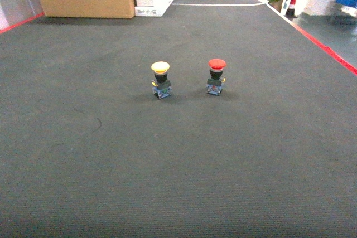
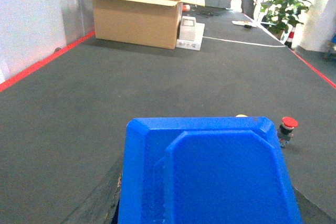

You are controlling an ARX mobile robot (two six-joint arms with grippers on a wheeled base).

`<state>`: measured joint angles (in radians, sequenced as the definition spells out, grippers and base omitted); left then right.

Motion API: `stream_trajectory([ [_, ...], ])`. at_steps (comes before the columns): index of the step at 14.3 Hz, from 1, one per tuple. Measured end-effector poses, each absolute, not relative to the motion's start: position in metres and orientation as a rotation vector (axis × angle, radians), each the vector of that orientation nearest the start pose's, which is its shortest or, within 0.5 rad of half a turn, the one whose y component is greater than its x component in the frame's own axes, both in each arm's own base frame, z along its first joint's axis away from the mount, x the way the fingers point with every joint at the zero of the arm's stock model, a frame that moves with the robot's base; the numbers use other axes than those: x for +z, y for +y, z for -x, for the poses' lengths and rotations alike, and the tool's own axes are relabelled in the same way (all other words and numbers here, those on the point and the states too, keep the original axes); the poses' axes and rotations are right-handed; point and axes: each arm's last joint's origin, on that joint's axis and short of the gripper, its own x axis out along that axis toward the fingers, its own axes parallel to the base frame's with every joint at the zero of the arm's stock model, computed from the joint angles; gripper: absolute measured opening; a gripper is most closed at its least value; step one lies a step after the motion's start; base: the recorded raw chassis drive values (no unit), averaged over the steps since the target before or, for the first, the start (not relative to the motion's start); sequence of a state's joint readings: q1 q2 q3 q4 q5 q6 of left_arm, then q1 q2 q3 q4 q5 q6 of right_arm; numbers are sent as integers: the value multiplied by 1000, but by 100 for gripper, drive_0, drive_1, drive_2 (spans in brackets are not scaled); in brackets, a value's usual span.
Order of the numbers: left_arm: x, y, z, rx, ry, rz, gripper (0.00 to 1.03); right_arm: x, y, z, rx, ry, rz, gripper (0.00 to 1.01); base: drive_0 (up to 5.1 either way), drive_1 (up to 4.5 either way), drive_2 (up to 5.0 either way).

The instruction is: Pick blue part to blue bin on bottom shelf

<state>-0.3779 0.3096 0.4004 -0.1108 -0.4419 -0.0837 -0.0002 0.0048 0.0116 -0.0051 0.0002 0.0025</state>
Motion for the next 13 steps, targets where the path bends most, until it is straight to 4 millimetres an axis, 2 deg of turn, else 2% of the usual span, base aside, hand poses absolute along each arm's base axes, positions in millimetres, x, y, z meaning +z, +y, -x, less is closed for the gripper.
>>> stream_trajectory([
  [1, 264, -26, -98, 65, 16, 76, 44, 167, 0, -97, 0, -2, -2, 98, 0, 0, 0],
  [6, 264, -26, -99, 66, 16, 76, 44, 167, 0, -97, 0, -2, -2, 98, 2, -412, 417],
  [13, 265, -25, -98, 69, 10, 85, 44, 167, 0, -97, 0, -2, -2, 98, -149, -149, -149],
])
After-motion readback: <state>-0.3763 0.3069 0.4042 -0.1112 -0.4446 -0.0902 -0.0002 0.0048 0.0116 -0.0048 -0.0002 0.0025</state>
